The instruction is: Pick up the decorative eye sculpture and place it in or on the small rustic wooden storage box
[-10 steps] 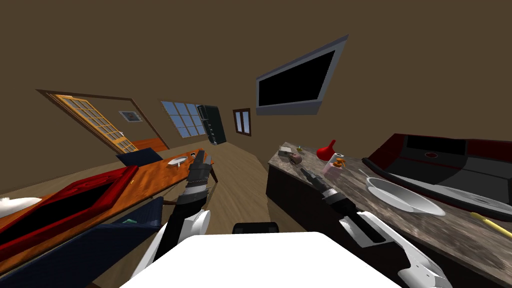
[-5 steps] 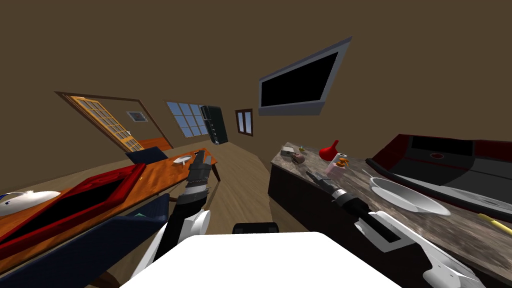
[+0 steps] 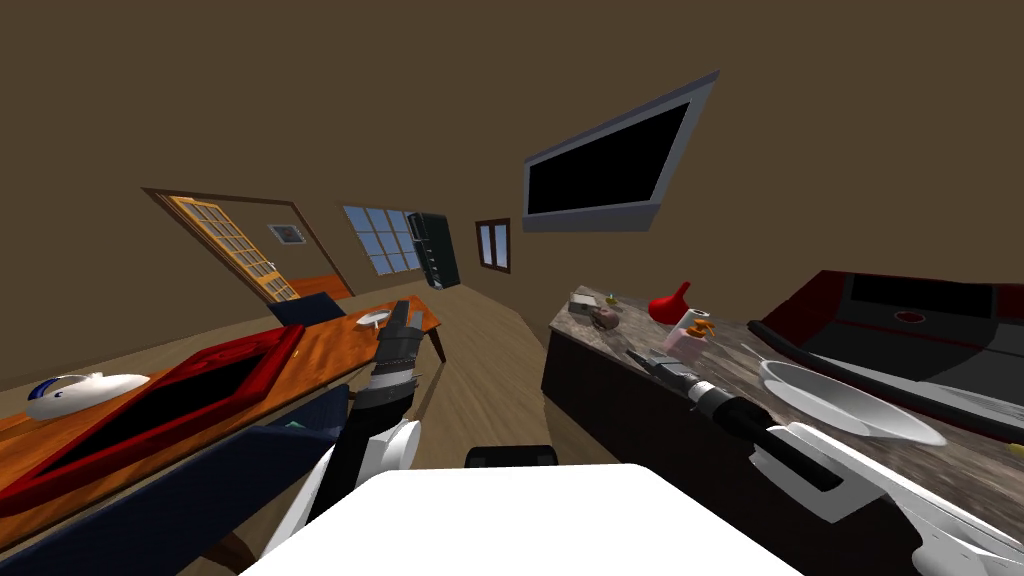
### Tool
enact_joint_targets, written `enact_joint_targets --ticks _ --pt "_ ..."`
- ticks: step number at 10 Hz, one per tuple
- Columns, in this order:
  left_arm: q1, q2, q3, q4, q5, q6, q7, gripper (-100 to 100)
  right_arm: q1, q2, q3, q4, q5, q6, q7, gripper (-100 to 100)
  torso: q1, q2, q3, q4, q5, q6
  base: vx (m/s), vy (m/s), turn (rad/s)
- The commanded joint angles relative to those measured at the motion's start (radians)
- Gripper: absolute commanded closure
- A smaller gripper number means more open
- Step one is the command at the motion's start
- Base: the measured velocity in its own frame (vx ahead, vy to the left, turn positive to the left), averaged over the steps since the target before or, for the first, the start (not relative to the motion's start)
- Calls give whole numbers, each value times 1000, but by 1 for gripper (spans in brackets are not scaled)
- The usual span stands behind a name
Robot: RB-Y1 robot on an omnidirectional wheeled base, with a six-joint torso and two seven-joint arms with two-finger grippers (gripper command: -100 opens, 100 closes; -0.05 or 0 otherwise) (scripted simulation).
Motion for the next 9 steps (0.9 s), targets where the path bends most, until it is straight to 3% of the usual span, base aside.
enact_joint_targets --ticks 1,4,7,8,9 --pt "0 0 0 0 0 0 0 0 6 -33 -1 19 7 1 5 -100 0 0 0 0 0 0 31 52 24" --pt "0 0 0 0 0 0 0 0 31 -122 4 96 32 -4 10 -100 -2 -1 0 0 0 0 41 51 44" --pt "0 0 0 0 0 0 0 0 45 -179 9 133 42 -8 10 -100 -2 -3 -2 -1 0 0 61 49 35" --pt "0 0 0 0 0 0 0 0 59 -220 15 170 53 -14 8 -100 -2 -2 -1 -1 0 0 61 60 45" --pt "0 0 0 0 0 0 0 0 59 -226 15 170 53 -14 8 -100 -1 -2 -1 -1 0 0 59 40 27"
